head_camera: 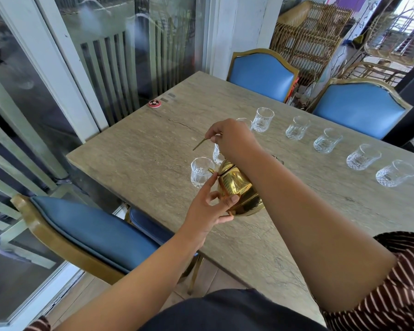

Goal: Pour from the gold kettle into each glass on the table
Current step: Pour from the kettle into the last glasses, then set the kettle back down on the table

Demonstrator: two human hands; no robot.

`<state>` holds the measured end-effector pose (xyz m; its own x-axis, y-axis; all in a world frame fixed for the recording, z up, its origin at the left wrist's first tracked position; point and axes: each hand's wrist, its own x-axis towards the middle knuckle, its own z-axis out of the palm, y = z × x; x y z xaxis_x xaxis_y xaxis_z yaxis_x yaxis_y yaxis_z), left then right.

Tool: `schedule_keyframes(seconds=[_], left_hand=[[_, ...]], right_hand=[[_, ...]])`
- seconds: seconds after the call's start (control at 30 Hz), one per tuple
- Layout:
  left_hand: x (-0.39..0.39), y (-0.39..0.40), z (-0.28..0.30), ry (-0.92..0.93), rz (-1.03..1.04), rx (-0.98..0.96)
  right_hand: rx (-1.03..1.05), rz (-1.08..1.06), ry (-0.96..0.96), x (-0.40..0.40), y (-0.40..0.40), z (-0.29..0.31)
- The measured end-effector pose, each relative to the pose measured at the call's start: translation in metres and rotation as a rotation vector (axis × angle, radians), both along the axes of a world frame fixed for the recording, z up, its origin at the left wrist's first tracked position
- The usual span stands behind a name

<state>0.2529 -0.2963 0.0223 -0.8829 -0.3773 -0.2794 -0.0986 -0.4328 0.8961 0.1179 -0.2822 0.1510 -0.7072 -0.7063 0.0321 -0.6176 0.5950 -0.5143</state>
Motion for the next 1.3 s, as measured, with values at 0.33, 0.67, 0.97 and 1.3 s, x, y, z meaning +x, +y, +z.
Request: schedule_keyframes(seconds=[0.33,0.67,0.97,1.3], left_hand=[[0.002,-0.004,-0.005,-0.022,-0.009,-0.056],[0.009,-0.004,-0.011,-0.040,-0.052,-0.228],[0.012,-0.013,-0.016,-0.067,-0.292,-0.565],[-0.048,0.004,0.002,-0.095,-0.534,-0.775]], right_hand=[[-0.054,-0.046,-0.026,0.003,0.008,-0.010],[-0.338,-0.221,-0.155,0.015,0.053,-0.039],[-0.455,-0.383,-0.455,0.029,0.104,-0.053],[-0.806,-0.545,-0.674,0.015,0.170,-0.058]])
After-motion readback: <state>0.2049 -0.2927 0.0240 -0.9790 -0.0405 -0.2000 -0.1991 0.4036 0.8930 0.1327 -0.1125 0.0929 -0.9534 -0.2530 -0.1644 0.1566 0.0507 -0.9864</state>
